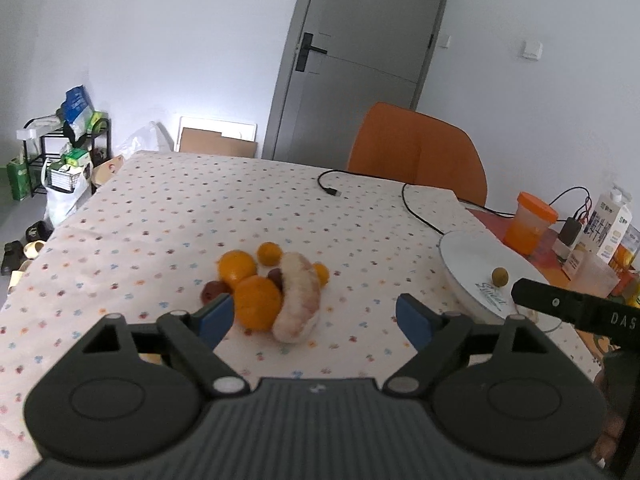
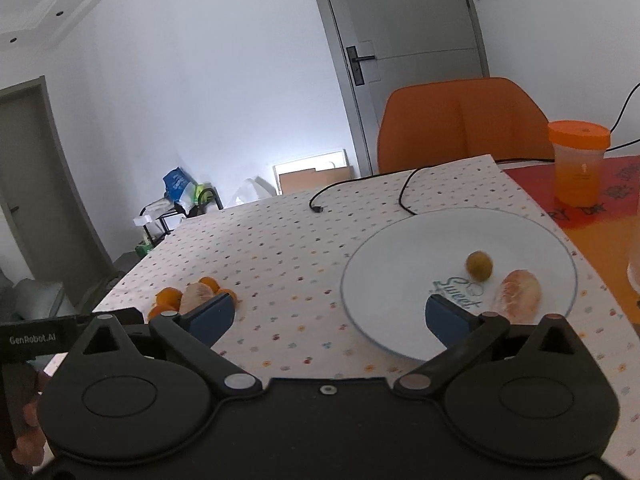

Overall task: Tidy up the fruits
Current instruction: 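Move both open tools back toward the fruit pile, then grasp another small yellow fruit with the left gripper while the right grasps the second pomelo segment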

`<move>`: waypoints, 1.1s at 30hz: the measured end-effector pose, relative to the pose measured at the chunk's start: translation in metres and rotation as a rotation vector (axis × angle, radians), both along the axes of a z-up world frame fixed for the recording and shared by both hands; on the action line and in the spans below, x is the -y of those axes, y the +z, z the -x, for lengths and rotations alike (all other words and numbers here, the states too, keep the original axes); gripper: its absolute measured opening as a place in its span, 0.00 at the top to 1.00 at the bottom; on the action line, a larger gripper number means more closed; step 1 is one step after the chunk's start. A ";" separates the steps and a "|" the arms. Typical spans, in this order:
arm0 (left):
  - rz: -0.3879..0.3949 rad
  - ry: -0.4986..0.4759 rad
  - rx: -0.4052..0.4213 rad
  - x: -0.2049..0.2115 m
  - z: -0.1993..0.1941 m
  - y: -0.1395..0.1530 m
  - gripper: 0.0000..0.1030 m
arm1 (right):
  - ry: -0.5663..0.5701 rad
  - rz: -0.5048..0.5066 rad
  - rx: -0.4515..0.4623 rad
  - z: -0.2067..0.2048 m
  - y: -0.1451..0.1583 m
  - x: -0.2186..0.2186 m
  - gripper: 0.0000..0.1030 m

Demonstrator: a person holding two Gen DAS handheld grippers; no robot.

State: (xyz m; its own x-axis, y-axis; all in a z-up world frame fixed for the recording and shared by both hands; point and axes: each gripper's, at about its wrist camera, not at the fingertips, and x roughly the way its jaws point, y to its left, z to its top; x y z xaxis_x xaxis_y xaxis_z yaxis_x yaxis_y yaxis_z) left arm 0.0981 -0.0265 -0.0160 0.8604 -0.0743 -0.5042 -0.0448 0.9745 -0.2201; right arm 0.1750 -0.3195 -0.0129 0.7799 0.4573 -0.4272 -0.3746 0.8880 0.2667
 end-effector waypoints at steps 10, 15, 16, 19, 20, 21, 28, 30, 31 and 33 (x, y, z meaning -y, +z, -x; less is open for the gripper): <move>-0.022 0.033 -0.003 -0.025 0.019 0.001 0.16 | 0.017 -0.005 0.006 0.007 0.003 -0.017 0.00; -0.029 0.061 -0.017 -0.038 0.026 -0.002 0.16 | 0.051 0.031 0.009 0.011 0.002 -0.032 0.00; -0.029 0.065 -0.019 -0.040 0.027 -0.003 0.16 | 0.062 0.035 0.007 0.011 0.002 -0.034 0.00; -0.031 0.081 -0.020 -0.046 0.030 -0.005 0.16 | 0.099 0.053 -0.004 0.013 0.002 -0.044 0.00; -0.032 0.085 -0.019 -0.048 0.031 -0.006 0.16 | 0.116 0.060 -0.006 0.014 0.002 -0.048 0.00; -0.033 0.089 -0.018 -0.049 0.032 -0.006 0.16 | 0.127 0.062 -0.007 0.015 0.002 -0.050 0.00; -0.016 0.125 -0.012 -0.061 0.034 -0.012 0.17 | 0.172 0.058 -0.022 0.018 0.000 -0.063 0.00; -0.013 0.133 -0.015 -0.064 0.032 -0.014 0.18 | 0.179 0.052 -0.029 0.017 -0.002 -0.067 0.00; -0.011 0.139 -0.017 -0.066 0.032 -0.015 0.19 | 0.183 0.048 -0.032 0.016 -0.003 -0.068 0.00; -0.006 0.149 -0.016 -0.068 0.031 -0.018 0.20 | 0.192 0.039 -0.043 0.014 -0.005 -0.071 0.00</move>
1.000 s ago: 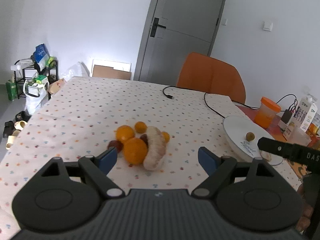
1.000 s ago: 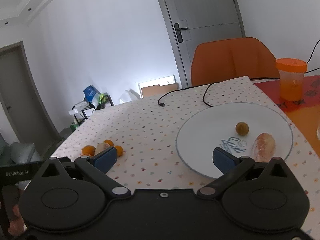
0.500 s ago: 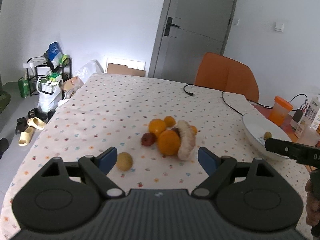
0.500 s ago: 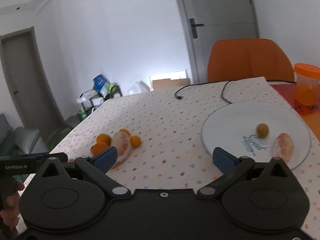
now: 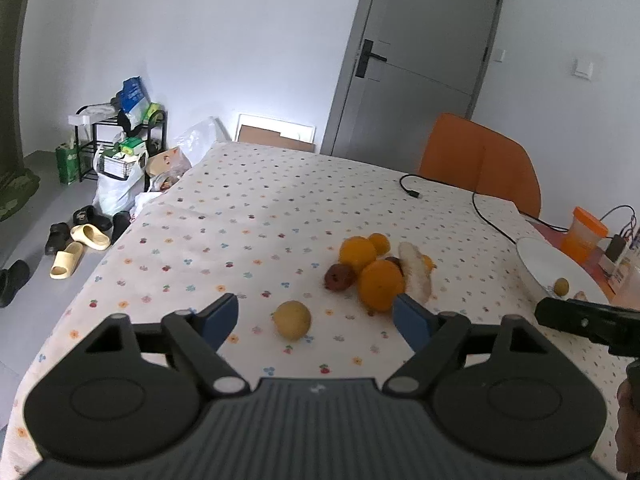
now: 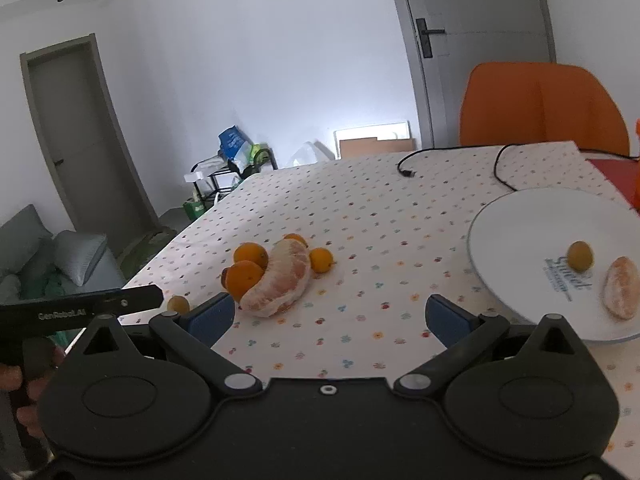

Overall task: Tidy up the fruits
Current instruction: 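Grasp another small yellow fruit with the left gripper while the right grasps the second pomelo segment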

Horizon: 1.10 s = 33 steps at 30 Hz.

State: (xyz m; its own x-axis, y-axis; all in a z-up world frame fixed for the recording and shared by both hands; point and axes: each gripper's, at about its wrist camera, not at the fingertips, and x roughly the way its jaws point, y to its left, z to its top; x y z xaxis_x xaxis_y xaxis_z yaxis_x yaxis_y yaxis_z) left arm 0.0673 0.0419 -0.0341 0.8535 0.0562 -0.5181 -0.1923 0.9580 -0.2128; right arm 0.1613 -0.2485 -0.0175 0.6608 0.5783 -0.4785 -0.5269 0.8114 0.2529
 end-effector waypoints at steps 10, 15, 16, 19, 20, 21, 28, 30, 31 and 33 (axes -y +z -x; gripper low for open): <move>0.023 0.006 -0.016 -0.007 -0.010 -0.012 0.40 | 0.047 -0.009 -0.031 -0.010 -0.006 -0.020 0.07; 0.032 0.002 -0.024 -0.009 -0.017 -0.017 0.44 | 0.067 -0.003 -0.040 -0.015 -0.009 -0.031 0.15; 0.033 0.002 -0.027 -0.009 -0.018 -0.018 0.44 | 0.069 -0.002 -0.042 -0.017 -0.009 -0.033 0.15; 0.040 -0.001 -0.032 -0.010 -0.022 -0.021 0.49 | 0.074 -0.003 -0.049 -0.022 -0.010 -0.037 0.19; 0.041 -0.003 -0.037 -0.011 -0.023 -0.022 0.53 | 0.075 -0.004 -0.053 -0.024 -0.011 -0.038 0.21; 0.042 -0.003 -0.042 -0.011 -0.025 -0.024 0.57 | 0.073 -0.004 -0.059 -0.027 -0.012 -0.040 0.23; 0.060 0.013 -0.061 -0.017 -0.031 -0.031 0.77 | 0.064 -0.006 -0.088 -0.040 -0.016 -0.056 0.28; 0.061 0.014 -0.052 -0.019 -0.031 -0.029 0.77 | 0.062 0.000 -0.095 -0.043 -0.018 -0.060 0.31; 0.061 0.015 -0.048 -0.020 -0.031 -0.029 0.77 | 0.061 0.001 -0.100 -0.045 -0.019 -0.061 0.32; 0.063 0.018 -0.045 -0.022 -0.032 -0.028 0.77 | 0.060 0.001 -0.108 -0.050 -0.021 -0.064 0.34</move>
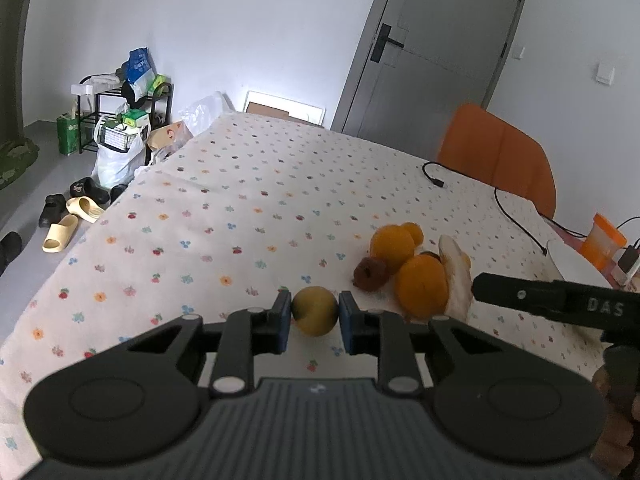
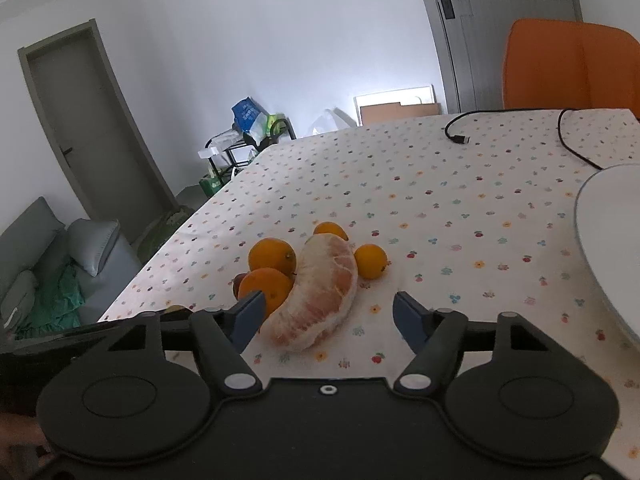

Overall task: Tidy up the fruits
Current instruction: 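Grasp another small yellow fruit with the left gripper while the right grasps the second pomelo segment, then carry the segment to the plate and open the right gripper while the left carries its fruit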

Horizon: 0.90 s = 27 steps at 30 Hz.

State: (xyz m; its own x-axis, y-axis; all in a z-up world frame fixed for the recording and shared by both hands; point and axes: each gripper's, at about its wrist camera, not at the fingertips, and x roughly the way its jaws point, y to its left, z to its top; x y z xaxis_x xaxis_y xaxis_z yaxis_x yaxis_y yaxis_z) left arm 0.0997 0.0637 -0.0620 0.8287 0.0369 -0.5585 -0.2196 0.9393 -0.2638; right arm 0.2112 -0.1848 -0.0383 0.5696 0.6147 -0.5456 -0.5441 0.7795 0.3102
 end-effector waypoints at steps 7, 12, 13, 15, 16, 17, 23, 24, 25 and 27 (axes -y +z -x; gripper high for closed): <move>0.007 0.005 0.004 -0.003 0.000 -0.001 0.77 | -0.006 0.003 -0.022 -0.011 -0.004 -0.010 0.43; 0.008 0.009 0.003 -0.004 0.000 -0.001 0.77 | -0.007 -0.007 -0.042 -0.019 -0.007 -0.016 0.44; 0.007 0.011 0.004 -0.004 0.001 -0.001 0.77 | -0.005 -0.012 -0.045 -0.021 -0.008 -0.017 0.44; 0.005 0.013 0.008 -0.004 0.003 0.000 0.77 | -0.003 -0.022 -0.053 -0.024 -0.009 -0.018 0.45; 0.005 0.015 0.010 -0.003 0.003 0.000 0.77 | -0.001 -0.028 -0.055 -0.025 -0.010 -0.019 0.45; 0.005 0.016 0.012 -0.003 0.003 0.000 0.77 | 0.005 -0.033 -0.057 -0.026 -0.010 -0.020 0.48; 0.009 0.011 0.023 0.000 0.006 0.003 0.77 | 0.013 -0.033 -0.068 -0.029 -0.008 -0.018 0.64; 0.007 0.010 0.025 0.001 0.006 0.004 0.77 | 0.015 -0.030 -0.067 -0.028 -0.008 -0.017 0.64; 0.007 0.009 0.028 0.001 0.007 0.005 0.77 | 0.017 -0.026 -0.063 -0.027 -0.007 -0.016 0.64; 0.007 0.006 0.033 0.003 0.008 0.007 0.77 | 0.013 -0.022 -0.057 -0.024 -0.007 -0.013 0.64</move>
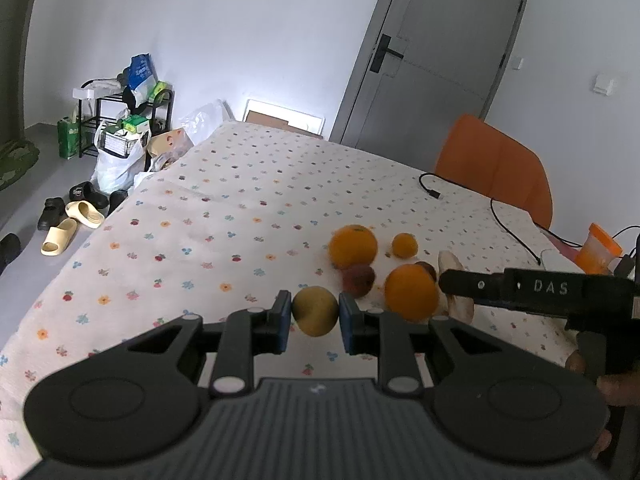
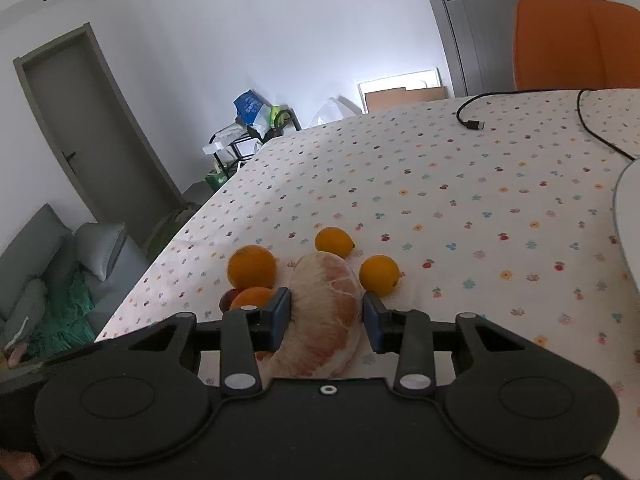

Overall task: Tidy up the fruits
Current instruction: 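Carry the segment to the plate and open the right gripper while the left carries its fruit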

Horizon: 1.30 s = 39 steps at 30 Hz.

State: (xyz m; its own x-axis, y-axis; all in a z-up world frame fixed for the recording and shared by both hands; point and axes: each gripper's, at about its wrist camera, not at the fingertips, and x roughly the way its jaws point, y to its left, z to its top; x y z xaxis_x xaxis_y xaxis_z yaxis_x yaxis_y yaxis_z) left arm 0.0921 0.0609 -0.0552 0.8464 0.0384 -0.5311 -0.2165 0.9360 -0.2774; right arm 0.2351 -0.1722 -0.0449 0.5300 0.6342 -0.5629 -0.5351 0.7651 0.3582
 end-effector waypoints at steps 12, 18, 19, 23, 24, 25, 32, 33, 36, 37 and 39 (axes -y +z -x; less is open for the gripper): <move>-0.033 -0.034 0.032 0.023 0.000 0.015 0.77 | -0.044 -0.030 0.032 0.011 0.013 0.037 0.64; -0.047 -0.063 0.039 0.040 -0.003 0.019 0.77 | -0.087 -0.047 0.056 0.015 0.019 0.061 0.64; -0.050 -0.070 0.040 0.043 -0.003 0.020 0.77 | -0.094 -0.049 0.060 0.015 0.020 0.065 0.64; -0.058 -0.094 0.042 0.055 -0.006 0.022 0.77 | -0.129 -0.066 0.077 0.015 0.024 0.086 0.64; -0.062 -0.101 0.043 0.059 -0.007 0.023 0.77 | -0.137 -0.069 0.079 0.015 0.025 0.090 0.64; -0.064 -0.105 0.043 0.062 -0.008 0.023 0.77 | -0.143 -0.072 0.081 0.015 0.025 0.095 0.64; -0.085 -0.140 0.054 0.081 -0.017 0.030 0.77 | -0.185 -0.081 0.101 0.014 0.027 0.120 0.64; -0.088 -0.145 0.056 0.084 -0.019 0.031 0.77 | -0.188 -0.082 0.104 0.015 0.027 0.122 0.64; -0.093 -0.158 0.061 0.093 -0.023 0.033 0.77 | -0.202 -0.085 0.111 0.016 0.027 0.130 0.64; -0.096 -0.164 0.063 0.096 -0.025 0.034 0.77 | -0.206 -0.085 0.113 0.016 0.027 0.133 0.64; -0.101 -0.174 0.069 0.103 -0.028 0.036 0.77 | -0.213 -0.086 0.117 0.016 0.027 0.138 0.64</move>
State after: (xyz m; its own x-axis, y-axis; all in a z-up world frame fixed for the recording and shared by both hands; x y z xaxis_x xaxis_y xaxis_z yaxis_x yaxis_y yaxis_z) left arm 0.1203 -0.0417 -0.0189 0.8792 -0.0620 -0.4723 -0.0324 0.9814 -0.1892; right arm 0.2193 -0.3105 -0.0180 0.7148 0.5444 -0.4389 -0.4070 0.8343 0.3719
